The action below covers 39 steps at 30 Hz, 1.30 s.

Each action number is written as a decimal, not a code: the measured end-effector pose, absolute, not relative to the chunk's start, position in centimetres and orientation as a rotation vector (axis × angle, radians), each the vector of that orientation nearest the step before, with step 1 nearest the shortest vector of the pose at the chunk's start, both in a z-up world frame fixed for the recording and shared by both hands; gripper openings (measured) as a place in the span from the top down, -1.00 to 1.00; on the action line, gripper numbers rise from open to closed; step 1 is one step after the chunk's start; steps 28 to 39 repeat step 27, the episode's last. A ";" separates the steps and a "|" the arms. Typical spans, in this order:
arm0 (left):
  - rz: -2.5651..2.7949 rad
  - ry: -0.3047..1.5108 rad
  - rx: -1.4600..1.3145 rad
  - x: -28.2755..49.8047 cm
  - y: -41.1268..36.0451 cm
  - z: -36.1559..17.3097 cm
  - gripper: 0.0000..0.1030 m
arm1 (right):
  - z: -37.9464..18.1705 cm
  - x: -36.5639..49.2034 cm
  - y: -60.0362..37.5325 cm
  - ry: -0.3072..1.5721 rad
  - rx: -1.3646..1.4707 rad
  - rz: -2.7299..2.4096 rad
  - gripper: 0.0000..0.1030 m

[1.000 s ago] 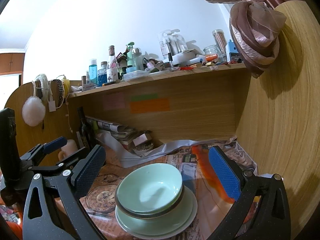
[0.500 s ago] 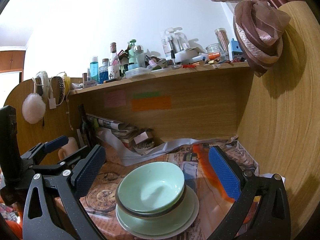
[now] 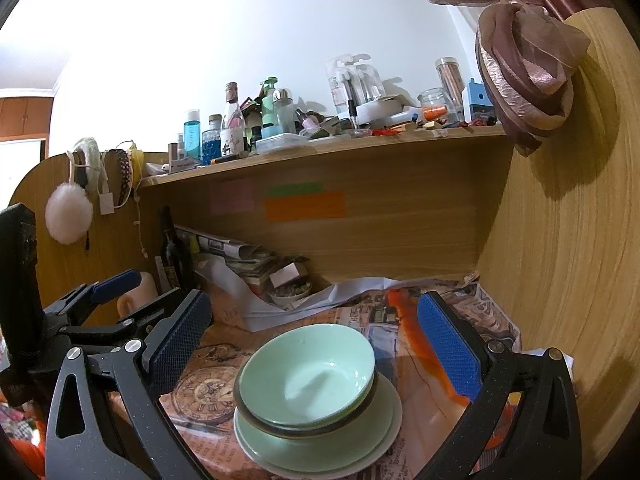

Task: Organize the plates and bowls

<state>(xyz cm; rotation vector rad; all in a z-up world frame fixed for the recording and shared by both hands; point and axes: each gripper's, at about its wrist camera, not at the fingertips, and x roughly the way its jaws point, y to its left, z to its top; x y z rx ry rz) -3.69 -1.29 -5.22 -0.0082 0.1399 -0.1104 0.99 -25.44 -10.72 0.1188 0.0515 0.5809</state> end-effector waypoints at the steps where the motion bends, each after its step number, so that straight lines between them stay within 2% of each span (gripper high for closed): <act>1: -0.110 0.140 -0.011 -3.7 -1.3 -5.2 -1.00 | -10.7 1.0 -25.4 0.053 0.119 0.582 -1.00; 39: -0.104 0.164 -0.031 -3.1 -2.0 -5.4 -1.00 | -11.3 2.4 -25.2 0.089 0.124 0.598 -1.00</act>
